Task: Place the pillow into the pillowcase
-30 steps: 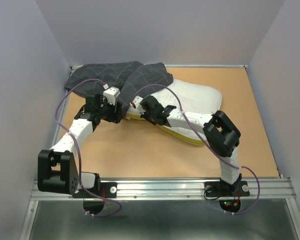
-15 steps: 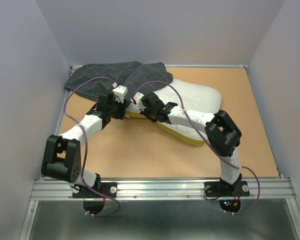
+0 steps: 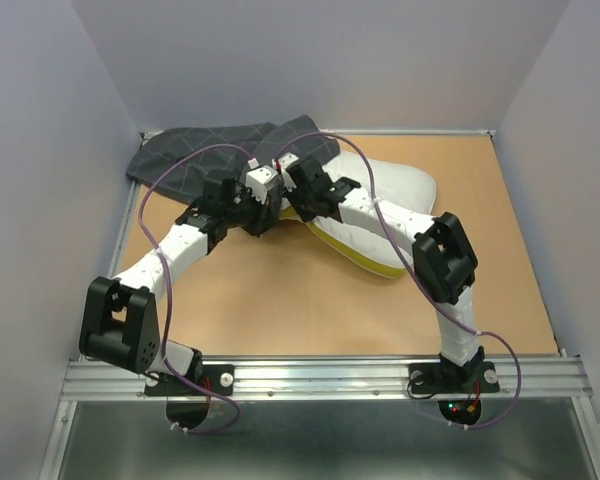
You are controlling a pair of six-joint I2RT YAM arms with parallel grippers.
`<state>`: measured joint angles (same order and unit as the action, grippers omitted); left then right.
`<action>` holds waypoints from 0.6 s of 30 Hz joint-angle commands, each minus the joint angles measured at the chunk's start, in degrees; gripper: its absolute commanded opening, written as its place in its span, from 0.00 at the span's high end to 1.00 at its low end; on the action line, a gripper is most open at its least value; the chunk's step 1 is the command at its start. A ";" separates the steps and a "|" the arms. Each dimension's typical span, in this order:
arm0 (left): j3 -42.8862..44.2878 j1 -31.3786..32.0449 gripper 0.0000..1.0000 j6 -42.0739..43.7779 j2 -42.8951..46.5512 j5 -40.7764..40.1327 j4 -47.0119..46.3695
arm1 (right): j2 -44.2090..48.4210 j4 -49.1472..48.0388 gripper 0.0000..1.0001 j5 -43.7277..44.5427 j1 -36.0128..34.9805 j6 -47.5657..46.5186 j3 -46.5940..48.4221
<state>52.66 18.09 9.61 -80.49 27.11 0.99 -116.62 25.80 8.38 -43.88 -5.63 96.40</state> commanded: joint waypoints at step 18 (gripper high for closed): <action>7.45 2.49 0.83 6.73 2.79 21.14 18.51 | -0.40 -5.41 0.56 -35.35 9.51 22.43 3.50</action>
<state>58.65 20.86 10.87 -77.95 45.12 11.97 -124.05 27.46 -16.32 -36.18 17.26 107.11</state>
